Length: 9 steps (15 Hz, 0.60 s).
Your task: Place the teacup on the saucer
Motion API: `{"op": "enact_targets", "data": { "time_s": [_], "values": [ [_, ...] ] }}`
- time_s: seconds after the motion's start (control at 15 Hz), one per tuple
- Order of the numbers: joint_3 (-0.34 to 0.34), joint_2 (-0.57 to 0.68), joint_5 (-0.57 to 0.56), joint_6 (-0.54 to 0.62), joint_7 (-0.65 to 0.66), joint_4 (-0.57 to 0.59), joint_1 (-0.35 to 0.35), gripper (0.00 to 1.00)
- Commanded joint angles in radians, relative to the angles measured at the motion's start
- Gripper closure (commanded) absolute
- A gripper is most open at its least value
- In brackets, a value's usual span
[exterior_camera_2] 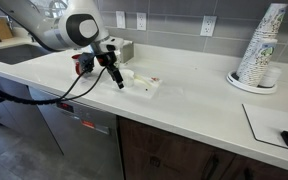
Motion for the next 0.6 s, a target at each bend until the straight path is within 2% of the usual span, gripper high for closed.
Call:
{"op": "enact_targets", "data": {
  "time_s": [0.0,0.07,0.53],
  "values": [
    [-0.030,0.039,0.058,-0.015,-0.012,0.041,0.038,0.32],
    [-0.034,0.043,0.064,-0.017,-0.011,0.044,0.044,0.42],
    [-0.085,0.062,0.027,0.001,0.044,0.058,0.088,0.94]
  ]
}}
